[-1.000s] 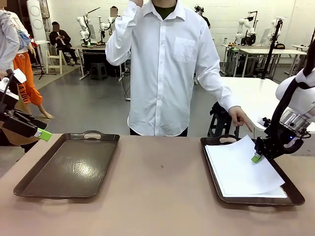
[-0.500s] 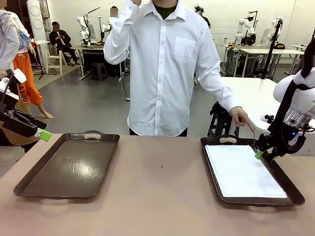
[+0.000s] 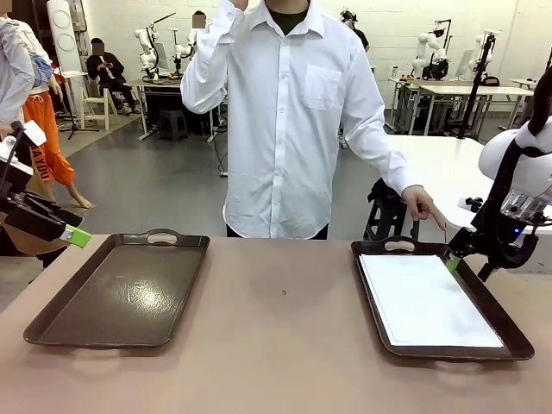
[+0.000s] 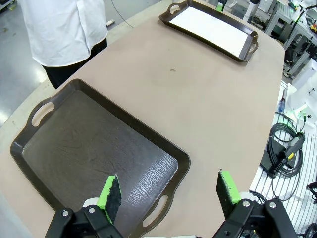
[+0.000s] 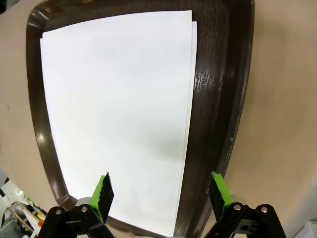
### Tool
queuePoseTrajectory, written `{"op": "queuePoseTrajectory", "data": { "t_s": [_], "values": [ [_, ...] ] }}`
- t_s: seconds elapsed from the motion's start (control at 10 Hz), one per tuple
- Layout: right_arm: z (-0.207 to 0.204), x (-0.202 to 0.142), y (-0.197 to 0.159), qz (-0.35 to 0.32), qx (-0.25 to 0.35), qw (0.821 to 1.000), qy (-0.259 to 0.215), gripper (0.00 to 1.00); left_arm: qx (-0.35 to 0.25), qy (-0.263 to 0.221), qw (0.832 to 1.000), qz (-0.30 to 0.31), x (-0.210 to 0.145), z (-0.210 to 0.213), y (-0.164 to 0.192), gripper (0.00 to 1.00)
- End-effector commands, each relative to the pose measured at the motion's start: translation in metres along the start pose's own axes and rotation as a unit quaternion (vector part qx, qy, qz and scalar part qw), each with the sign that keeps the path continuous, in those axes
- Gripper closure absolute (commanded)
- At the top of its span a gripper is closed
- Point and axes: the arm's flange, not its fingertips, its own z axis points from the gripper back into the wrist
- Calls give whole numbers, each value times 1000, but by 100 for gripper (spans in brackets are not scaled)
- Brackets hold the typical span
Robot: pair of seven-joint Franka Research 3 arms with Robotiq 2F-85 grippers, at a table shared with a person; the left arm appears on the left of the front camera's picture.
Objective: Sort the A4 documents.
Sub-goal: Place the A4 Paper in the designated Handle tray.
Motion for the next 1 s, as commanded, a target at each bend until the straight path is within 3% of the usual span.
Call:
{"op": "queuePoseTrajectory", "data": {
  "t_s": [0.0, 0.9],
  "values": [
    [-2, -5, 7, -9, -22, 1000, -4, 0, -5, -9, 1000, -7, -2, -1, 2, 0],
    [1, 0, 3, 2, -1, 1000, -3, 0, -5, -9, 1000, -7, -2, -1, 2, 0]
  ]
}}
